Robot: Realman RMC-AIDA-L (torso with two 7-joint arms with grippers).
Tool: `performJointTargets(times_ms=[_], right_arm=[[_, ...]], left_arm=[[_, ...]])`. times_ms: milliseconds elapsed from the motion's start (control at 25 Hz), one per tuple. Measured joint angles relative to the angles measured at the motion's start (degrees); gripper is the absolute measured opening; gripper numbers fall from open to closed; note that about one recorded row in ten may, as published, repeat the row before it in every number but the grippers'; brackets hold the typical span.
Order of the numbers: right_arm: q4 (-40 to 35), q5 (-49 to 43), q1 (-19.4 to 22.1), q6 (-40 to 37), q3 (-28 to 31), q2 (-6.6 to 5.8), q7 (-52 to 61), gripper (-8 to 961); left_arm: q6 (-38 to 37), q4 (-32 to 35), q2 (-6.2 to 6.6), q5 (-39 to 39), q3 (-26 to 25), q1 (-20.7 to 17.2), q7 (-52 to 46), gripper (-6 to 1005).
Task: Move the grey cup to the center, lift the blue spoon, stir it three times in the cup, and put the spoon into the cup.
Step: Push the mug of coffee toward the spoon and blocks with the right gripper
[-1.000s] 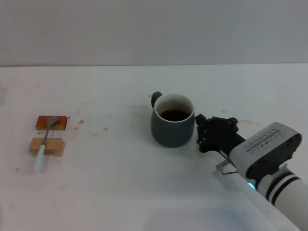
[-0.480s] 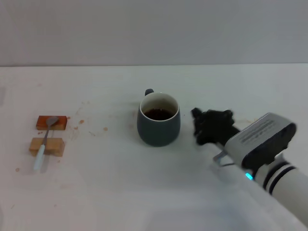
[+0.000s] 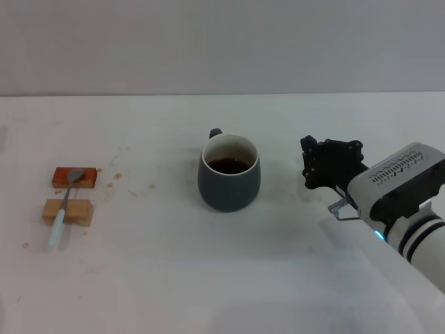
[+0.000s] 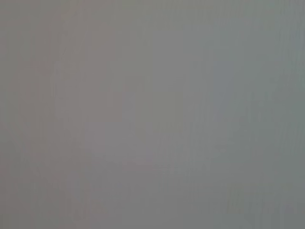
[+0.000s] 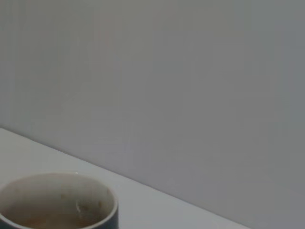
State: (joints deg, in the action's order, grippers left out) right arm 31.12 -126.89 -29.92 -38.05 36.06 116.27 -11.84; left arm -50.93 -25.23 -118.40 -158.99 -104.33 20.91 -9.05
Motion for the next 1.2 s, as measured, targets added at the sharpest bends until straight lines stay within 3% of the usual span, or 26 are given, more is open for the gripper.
performJointTargets(times_ms=[360,720,1200], right_arm=[[0.9,-2.6,-2.4,3.8,0.3,-0.10,0.0,24],[2.2,-8.2,-3.0,6.7,3.6,-0.08,0.3,23],[4.1,-8.7,-3.4,8.1,4.5,0.01,2.7,23]], left_arm=[[-1.4,0.0,-0.08,0.0,0.1,-0.2,-1.4,852],[-2.0,0.3,-0.12,0.0,0.1,-0.5,-2.0,851],[-2.6,0.1,-0.26,0.0,0.2,-0.8,-2.1,851]])
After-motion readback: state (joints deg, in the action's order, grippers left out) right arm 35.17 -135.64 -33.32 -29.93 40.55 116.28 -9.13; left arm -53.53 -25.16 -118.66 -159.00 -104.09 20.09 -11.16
